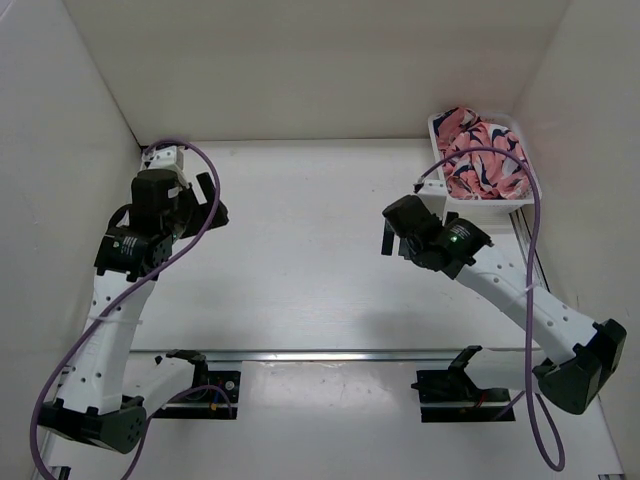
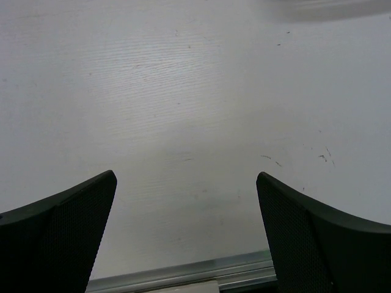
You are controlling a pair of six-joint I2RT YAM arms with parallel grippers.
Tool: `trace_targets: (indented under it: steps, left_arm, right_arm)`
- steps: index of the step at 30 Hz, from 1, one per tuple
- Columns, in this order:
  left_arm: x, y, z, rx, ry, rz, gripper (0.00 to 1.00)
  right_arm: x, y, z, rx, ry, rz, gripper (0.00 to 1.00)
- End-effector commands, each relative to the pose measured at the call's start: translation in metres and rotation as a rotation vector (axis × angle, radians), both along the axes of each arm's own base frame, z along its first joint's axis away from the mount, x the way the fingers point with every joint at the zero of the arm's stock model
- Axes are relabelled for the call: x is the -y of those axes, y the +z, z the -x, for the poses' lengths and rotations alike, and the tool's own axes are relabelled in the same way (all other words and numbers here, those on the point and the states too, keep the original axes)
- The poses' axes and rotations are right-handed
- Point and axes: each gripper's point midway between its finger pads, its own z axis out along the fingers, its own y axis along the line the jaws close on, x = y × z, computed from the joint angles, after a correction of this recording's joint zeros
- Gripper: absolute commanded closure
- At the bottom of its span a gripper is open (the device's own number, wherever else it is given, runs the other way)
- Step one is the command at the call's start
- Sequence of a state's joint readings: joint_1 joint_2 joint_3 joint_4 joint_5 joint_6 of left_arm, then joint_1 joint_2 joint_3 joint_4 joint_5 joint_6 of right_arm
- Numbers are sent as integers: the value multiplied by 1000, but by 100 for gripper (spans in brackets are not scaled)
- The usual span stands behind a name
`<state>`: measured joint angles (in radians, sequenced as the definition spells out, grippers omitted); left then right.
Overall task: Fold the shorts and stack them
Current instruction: Grab the shorts from the pile
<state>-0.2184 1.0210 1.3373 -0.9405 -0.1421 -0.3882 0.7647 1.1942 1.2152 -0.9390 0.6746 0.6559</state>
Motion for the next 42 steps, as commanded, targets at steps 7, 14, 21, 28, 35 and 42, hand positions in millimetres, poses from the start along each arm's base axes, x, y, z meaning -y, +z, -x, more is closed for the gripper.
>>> trace_targets:
  steps: [7, 14, 21, 28, 35, 42]
  left_arm:
    - [10, -10, 1, -20, -43, 29, 1]
    - [13, -19, -8, -54, -25, 43, 1]
    - [10, -28, -28, -162, 38, 39, 1]
    - [10, -39, -51, -207, 48, 3, 1]
    - [9, -46, -66, -242, 53, -35, 1]
    - [4, -54, -66, -267, 82, -53, 1]
  right_arm:
    - [-14, -4, -4, -2, -24, -51, 0]
    - [12, 45, -71, 83, -61, -70, 0]
    - [102, 69, -201, 94, -235, -149, 0]
    - [173, -32, -303, -66, -354, -256, 0]
    - [196, -89, -366, -18, -389, -240, 0]
    - [208, -100, -387, 50, -419, -274, 45]
